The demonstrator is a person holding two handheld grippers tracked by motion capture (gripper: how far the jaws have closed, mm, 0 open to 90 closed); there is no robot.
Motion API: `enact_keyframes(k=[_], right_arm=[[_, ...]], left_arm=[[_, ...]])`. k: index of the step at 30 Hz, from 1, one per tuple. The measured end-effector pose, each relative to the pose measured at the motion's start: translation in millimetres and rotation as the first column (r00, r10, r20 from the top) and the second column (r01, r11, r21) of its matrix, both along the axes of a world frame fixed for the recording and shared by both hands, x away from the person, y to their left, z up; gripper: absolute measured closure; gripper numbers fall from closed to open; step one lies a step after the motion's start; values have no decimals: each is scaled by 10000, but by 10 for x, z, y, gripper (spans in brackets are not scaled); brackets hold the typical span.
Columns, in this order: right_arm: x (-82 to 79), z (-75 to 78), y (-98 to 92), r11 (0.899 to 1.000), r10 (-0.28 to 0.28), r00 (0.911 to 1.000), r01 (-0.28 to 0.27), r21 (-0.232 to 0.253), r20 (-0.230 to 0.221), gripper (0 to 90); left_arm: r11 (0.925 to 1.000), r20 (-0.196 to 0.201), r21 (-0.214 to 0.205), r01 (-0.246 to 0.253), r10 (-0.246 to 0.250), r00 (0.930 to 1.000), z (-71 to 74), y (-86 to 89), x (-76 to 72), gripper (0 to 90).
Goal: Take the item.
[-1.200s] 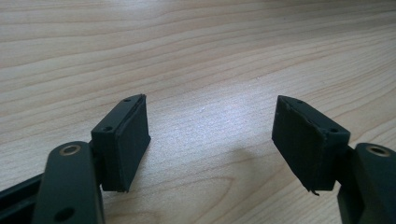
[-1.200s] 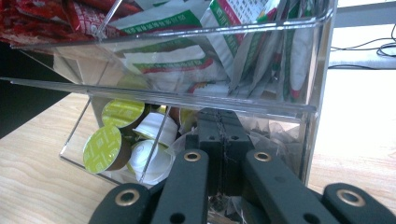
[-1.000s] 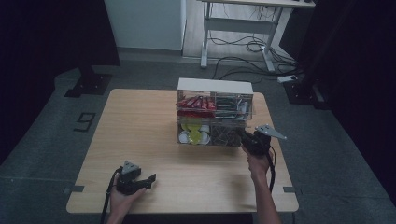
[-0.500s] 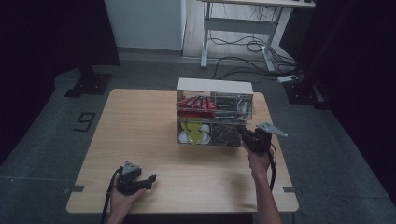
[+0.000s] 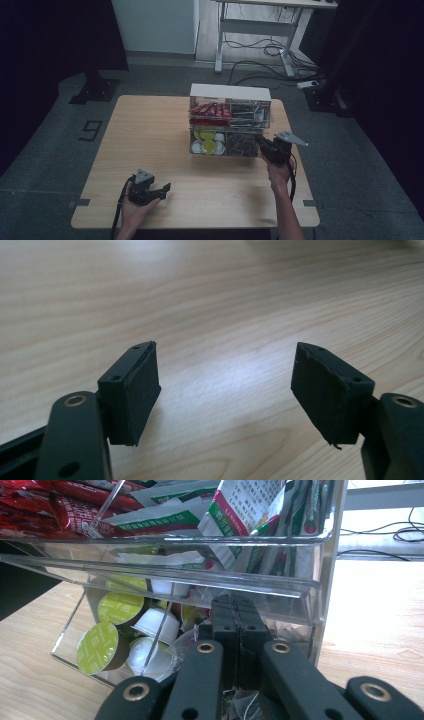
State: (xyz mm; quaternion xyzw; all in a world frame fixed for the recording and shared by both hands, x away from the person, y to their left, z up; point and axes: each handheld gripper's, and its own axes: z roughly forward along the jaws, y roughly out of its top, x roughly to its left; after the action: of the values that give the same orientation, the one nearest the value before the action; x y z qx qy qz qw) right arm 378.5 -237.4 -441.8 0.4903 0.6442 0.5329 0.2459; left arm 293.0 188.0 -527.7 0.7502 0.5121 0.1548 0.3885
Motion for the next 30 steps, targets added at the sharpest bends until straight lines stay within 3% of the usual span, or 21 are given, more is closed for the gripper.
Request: enact_keyframes(k=[7,30], right_arm=[[-5,1,-7,10000,-36,10000,36,-89,1,890],[3,2,0,9995,-92,9999,90,-300,-53,889]], left_arm=[[9993,322,181,327,-332,9989,122,-142,56,277],[9986,952,125,511,-520,9941,376,-360,213,285]])
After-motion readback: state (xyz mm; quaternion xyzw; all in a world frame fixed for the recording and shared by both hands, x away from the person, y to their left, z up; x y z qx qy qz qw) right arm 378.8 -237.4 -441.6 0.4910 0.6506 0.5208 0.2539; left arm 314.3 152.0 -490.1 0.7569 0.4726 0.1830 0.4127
